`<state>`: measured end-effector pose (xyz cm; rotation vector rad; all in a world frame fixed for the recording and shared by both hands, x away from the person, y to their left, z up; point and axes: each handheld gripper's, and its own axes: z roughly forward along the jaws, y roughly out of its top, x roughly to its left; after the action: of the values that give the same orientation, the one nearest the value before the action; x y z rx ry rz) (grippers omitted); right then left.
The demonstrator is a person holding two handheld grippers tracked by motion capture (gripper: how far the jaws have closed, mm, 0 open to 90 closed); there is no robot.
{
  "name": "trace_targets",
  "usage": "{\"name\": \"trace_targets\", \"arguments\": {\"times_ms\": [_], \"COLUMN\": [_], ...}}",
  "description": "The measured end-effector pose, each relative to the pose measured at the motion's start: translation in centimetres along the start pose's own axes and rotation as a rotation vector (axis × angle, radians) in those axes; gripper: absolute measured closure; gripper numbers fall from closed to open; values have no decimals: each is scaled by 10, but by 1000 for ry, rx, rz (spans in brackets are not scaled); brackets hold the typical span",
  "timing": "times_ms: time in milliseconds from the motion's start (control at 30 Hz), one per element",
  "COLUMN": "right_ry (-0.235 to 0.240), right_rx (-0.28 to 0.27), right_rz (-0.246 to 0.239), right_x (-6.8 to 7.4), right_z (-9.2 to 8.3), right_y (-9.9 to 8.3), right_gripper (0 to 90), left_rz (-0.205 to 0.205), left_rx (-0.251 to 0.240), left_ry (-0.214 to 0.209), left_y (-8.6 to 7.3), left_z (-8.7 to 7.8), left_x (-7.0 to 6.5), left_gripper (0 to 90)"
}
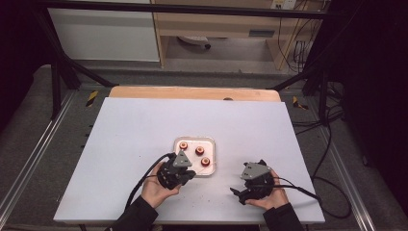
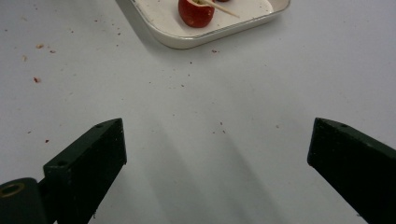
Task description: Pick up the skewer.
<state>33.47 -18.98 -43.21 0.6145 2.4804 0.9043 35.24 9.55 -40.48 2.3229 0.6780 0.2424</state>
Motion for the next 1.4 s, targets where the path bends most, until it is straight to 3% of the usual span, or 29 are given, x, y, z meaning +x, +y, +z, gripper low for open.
{"name": "trace_targets", "arguments": {"times_ms": [467, 500, 800, 1400], "right_ry": [-25, -26, -22, -38], "right_rx": [12, 15, 10, 53], "right_rz": [-188, -221, -361, -688], "right_x": [12, 13, 18, 24], "right_z": [5, 6, 10, 17], "right_y": [21, 25, 36, 37], "right_gripper": [130, 150, 243, 590], "left_rz": [68, 75, 108, 133], "left_rx": [30, 35, 55, 89], "left_ry": [-38, -39, -57, -91], "left_y": [16, 17, 28, 38], "left_z": [7, 8, 11, 20], "left_x": [-15, -16, -23, -31], "left_gripper": [886, 886, 886, 886]}}
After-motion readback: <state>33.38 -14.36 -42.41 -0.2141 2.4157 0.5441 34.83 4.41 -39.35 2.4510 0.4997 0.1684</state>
